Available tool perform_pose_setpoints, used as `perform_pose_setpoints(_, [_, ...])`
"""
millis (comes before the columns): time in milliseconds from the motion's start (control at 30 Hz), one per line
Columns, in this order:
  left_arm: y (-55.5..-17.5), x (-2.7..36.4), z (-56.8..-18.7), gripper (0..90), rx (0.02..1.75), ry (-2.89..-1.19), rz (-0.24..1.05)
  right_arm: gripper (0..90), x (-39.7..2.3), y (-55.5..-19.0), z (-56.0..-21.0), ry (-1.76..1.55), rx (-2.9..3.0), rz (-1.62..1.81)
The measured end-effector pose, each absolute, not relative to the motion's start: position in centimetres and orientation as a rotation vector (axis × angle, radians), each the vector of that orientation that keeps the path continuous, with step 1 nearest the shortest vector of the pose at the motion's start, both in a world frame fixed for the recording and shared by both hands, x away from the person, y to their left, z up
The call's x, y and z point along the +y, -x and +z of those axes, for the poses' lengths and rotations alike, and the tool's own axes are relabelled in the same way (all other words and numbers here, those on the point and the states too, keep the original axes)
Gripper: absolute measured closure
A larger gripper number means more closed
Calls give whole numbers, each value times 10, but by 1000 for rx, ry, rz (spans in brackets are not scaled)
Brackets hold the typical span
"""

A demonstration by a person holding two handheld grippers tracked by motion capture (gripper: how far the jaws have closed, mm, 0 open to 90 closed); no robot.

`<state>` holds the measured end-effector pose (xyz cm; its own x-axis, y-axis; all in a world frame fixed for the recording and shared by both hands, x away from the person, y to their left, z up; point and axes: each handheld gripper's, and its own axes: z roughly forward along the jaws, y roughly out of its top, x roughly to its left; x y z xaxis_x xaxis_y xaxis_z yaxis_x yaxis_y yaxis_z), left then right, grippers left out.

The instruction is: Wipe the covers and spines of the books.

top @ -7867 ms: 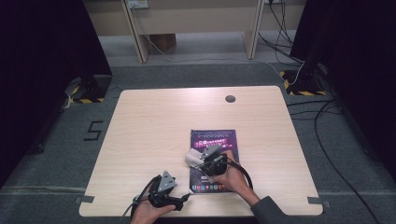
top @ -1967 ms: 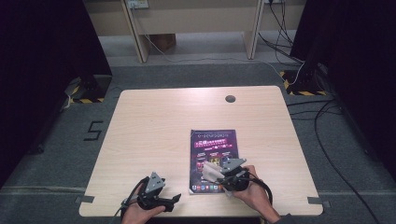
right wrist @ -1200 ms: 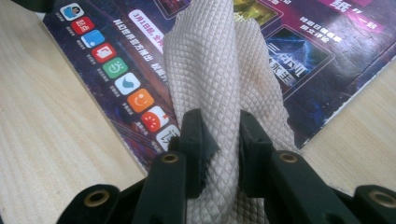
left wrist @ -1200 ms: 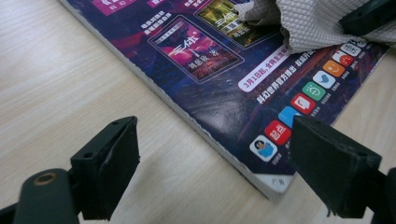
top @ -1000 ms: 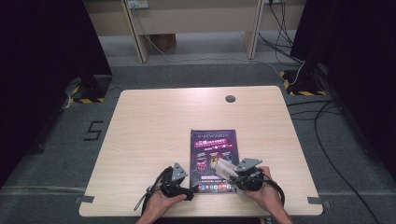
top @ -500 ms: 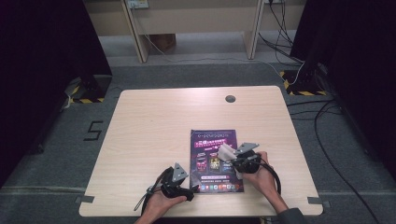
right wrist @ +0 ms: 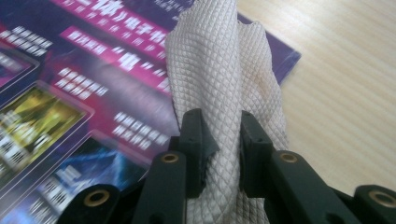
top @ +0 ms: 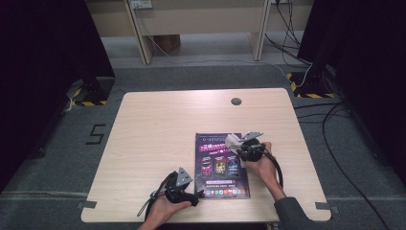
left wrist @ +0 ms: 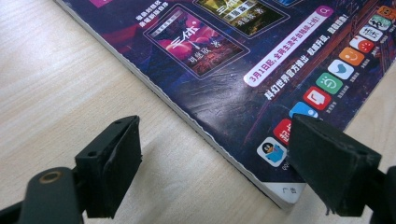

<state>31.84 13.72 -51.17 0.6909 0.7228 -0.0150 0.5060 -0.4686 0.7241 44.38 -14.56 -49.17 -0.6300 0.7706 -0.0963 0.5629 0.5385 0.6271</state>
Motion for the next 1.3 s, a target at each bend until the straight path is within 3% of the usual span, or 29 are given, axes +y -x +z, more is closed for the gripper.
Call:
perform_pose_setpoints(400, [-318,137,-512,169,938,-2168,377,754,-149,-476,-493,-1182,2353,800])
perform_pose_setpoints(1300, [-319,138,-512,173,935,-2163,372,765,-149,-490,-493,-1211,2306,787])
